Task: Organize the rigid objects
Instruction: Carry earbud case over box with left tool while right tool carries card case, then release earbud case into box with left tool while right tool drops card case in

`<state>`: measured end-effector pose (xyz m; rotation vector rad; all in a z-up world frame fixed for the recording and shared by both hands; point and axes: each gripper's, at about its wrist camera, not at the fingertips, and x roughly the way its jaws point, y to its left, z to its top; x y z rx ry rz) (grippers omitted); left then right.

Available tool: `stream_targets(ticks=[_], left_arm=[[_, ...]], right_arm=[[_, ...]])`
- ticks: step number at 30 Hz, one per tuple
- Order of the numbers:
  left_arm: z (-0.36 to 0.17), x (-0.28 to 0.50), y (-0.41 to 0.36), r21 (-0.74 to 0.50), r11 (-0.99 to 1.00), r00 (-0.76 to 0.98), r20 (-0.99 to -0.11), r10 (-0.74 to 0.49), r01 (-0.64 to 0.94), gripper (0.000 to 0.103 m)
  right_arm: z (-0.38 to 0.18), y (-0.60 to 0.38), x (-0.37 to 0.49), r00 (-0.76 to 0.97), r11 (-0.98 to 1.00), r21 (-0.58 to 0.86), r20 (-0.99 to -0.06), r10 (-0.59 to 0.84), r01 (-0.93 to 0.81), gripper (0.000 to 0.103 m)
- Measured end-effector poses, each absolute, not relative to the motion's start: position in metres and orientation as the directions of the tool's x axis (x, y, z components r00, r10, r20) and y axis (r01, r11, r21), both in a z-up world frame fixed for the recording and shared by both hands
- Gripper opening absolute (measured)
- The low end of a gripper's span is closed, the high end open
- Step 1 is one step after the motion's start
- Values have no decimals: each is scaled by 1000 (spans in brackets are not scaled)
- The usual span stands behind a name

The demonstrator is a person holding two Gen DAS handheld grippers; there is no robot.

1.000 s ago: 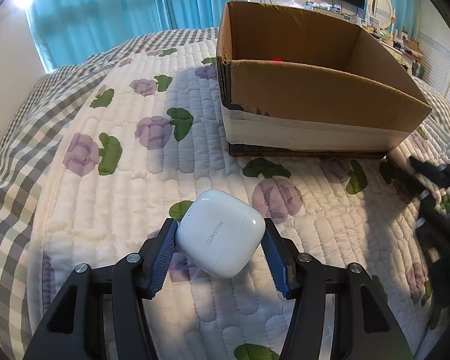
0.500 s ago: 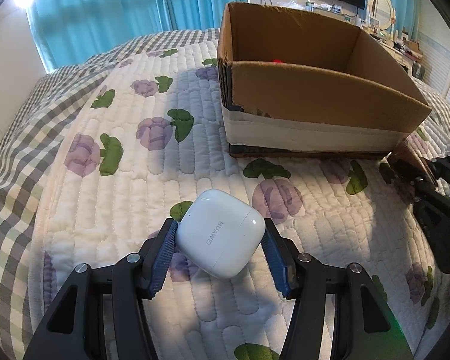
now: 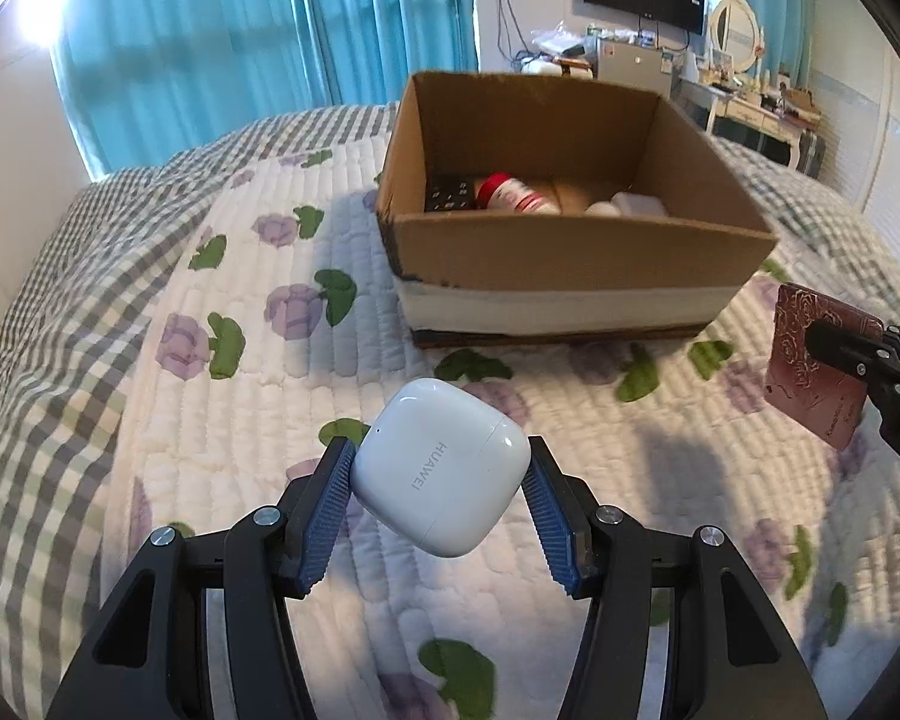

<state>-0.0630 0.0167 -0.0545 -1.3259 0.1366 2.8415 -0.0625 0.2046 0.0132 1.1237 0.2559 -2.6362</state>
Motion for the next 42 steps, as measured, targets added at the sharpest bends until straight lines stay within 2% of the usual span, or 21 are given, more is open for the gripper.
stream_targets(ticks=[11, 20, 28, 34, 39, 42], left_arm=[[26, -56, 47, 71, -993, -727, -686, 18, -91, 57], [69, -119, 60, 57, -993, -772, -634, 44, -104, 58], [40, -212, 86, 67, -988, -758, -649, 63, -139, 58], [-1, -263, 99, 54, -990, -708, -704, 56, -132, 58], [-19, -275, 102, 72, -991, -682, -731, 25, -114, 58], [-21, -273, 106, 69, -988, -663, -747, 41, -138, 63]], right_arm=[[94, 215, -51, -722, -944, -12, -648, -243, 328, 9], [146, 214, -98, -763, -937, 16, -575, -294, 349, 9], [128, 210, -175, -763, -943, 37, -577, -291, 331, 9], [101, 217, -218, -757, -948, 54, -589, -284, 314, 9], [83, 229, -237, -731, -936, 116, -596, -332, 331, 9], [82, 229, -240, -725, -933, 127, -598, -342, 336, 9]])
